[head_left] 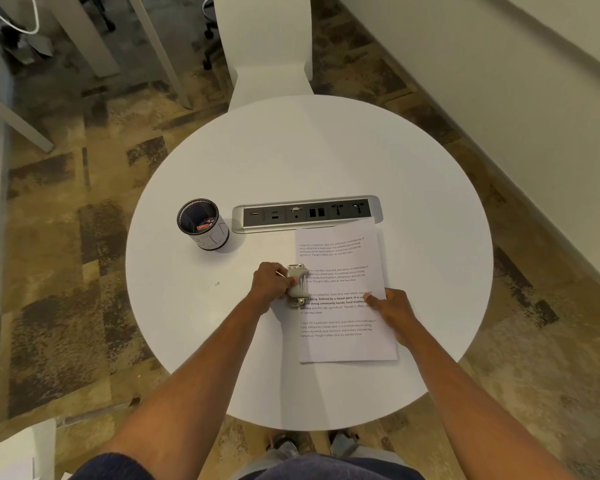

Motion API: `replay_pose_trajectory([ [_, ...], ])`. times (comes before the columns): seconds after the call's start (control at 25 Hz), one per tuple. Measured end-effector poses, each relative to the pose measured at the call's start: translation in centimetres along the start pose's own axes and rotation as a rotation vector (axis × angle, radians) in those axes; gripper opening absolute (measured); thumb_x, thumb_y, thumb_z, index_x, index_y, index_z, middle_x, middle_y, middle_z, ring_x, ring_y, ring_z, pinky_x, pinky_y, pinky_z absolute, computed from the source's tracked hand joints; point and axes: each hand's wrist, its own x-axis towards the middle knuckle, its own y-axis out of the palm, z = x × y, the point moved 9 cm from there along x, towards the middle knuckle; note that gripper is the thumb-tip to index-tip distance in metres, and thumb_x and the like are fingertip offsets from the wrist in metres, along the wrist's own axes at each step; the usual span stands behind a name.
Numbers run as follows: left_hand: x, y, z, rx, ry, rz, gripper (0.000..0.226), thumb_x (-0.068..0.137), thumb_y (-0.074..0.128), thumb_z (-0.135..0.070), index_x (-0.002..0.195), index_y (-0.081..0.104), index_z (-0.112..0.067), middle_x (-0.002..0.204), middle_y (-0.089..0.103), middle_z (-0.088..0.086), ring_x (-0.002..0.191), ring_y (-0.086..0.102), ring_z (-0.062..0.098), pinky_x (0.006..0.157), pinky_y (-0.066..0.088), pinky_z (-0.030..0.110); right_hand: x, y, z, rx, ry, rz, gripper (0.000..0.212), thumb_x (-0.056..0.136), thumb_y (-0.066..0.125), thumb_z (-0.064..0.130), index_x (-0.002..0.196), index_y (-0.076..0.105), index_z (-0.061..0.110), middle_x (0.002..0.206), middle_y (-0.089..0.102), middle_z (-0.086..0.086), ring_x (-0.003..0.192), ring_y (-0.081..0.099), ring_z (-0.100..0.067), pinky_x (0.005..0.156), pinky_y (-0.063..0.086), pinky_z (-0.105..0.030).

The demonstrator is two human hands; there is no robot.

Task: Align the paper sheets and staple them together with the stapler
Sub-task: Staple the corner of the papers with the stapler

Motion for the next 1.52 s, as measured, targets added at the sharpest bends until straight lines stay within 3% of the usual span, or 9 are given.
replay_pose_trajectory([
  [0.12, -0.4, 0.3, 0.9, -0.197, -0.06, -0.008, 0.009, 0.078, 0.072, 0.002, 0.081, 0.065, -0.002, 0.084, 0.062, 0.018, 0.066, 0.058, 0.024, 0.055, 0.052, 0.029, -0.3, -0.3, 0.2, 0.044, -0.003, 0.002, 0.013, 0.087, 0.07, 0.015, 0.099, 0.074, 0.011, 0.097, 0.076, -0.007, 0.087, 0.074, -0.025, 0.083, 0.059, -0.042],
  [0.36, -0.9, -1.9, 1.1, -0.347, -0.011, 0.002, 0.02, 0.08, 0.072, 0.0, 0.098, 0.068, 0.007, 0.082, 0.067, 0.015, 0.074, 0.064, 0.025, 0.05, 0.055, 0.022, -1.1, -1.4, 1.6, 0.171, -0.037, 0.042, 0.015, 0.086, 0.072, 0.013, 0.1, 0.074, 0.01, 0.096, 0.078, -0.005, 0.085, 0.076, -0.022, 0.068, 0.061, -0.031],
  [0.48, -1.3, -4.8, 2.0, -0.373, 0.007, -0.022, 0.023, 0.082, 0.07, -0.001, 0.103, 0.067, 0.008, 0.086, 0.067, 0.017, 0.068, 0.065, 0.023, 0.056, 0.059, 0.025, -1.5, -1.7, 2.0, 0.214, -0.036, 0.065, 0.016, 0.086, 0.072, 0.014, 0.101, 0.073, 0.012, 0.099, 0.078, -0.006, 0.089, 0.075, -0.023, 0.069, 0.061, -0.032],
  [0.68, -1.5, -11.7, 5.8, -0.372, 0.004, -0.168, 0.02, 0.087, 0.065, 0.0, 0.106, 0.066, 0.007, 0.09, 0.065, 0.019, 0.065, 0.061, 0.024, 0.049, 0.057, 0.021, -1.9, -1.5, 1.7, 0.233, -0.018, 0.064, 0.025, 0.086, 0.071, 0.013, 0.11, 0.071, 0.006, 0.106, 0.075, -0.011, 0.096, 0.072, -0.029, 0.085, 0.057, -0.043],
  [0.92, -1.0, -15.5, 9.3, -0.371, -0.021, -0.23, 0.021, 0.088, 0.063, 0.0, 0.107, 0.066, 0.008, 0.09, 0.064, 0.019, 0.065, 0.06, 0.026, 0.049, 0.056, 0.021, -3.0, -1.6, 1.6, 0.213, -0.003, 0.062, 0.027, 0.085, 0.072, 0.014, 0.11, 0.07, 0.005, 0.107, 0.075, -0.013, 0.098, 0.072, -0.032, 0.088, 0.056, -0.049],
  [1.08, -0.1, -14.9, 10.5, -0.392, -0.045, -0.222, 0.023, 0.087, 0.065, -0.001, 0.108, 0.066, 0.009, 0.093, 0.065, 0.02, 0.079, 0.061, 0.032, 0.067, 0.054, 0.036, -3.9, -2.2, 1.8, 0.216, -0.008, 0.047, 0.019, 0.086, 0.071, 0.014, 0.104, 0.072, 0.009, 0.105, 0.076, -0.012, 0.094, 0.073, -0.028, 0.081, 0.058, -0.042],
  [1.28, 0.4, -14.8, 10.8, -0.316, -0.047, -0.239, 0.028, 0.083, 0.071, -0.008, 0.106, 0.067, 0.007, 0.095, 0.067, 0.02, 0.082, 0.061, 0.031, 0.08, 0.054, 0.045, -5.2, -3.3, 2.3, 0.226, -0.031, 0.027, 0.02, 0.085, 0.071, 0.014, 0.105, 0.072, 0.01, 0.106, 0.076, -0.011, 0.095, 0.073, -0.027, 0.08, 0.058, -0.041],
  [1.4, -1.2, -16.3, 9.2, -0.011, -0.022, -0.433, 0.033, 0.083, 0.072, -0.022, 0.106, 0.068, 0.001, 0.103, 0.069, 0.019, 0.094, 0.062, 0.033, 0.083, 0.048, 0.04, -6.2, -4.3, 3.6, 0.235, -0.084, 0.022, 0.02, 0.084, 0.072, 0.015, 0.104, 0.073, 0.014, 0.105, 0.076, -0.01, 0.094, 0.073, -0.028, 0.073, 0.06, -0.037],
  [1.52, -4.3, -15.3, 3.9, 0.059, 0.22, -0.55, 0.024, 0.086, 0.067, -0.027, 0.093, 0.071, -0.004, 0.095, 0.072, 0.014, 0.093, 0.065, 0.032, 0.083, 0.047, 0.038, -7.2, -4.8, 6.0, 0.217, -0.165, 0.038, 0.021, 0.08, 0.074, 0.02, 0.101, 0.075, 0.015, 0.104, 0.077, -0.011, 0.092, 0.074, -0.029, 0.069, 0.062, -0.034],
])
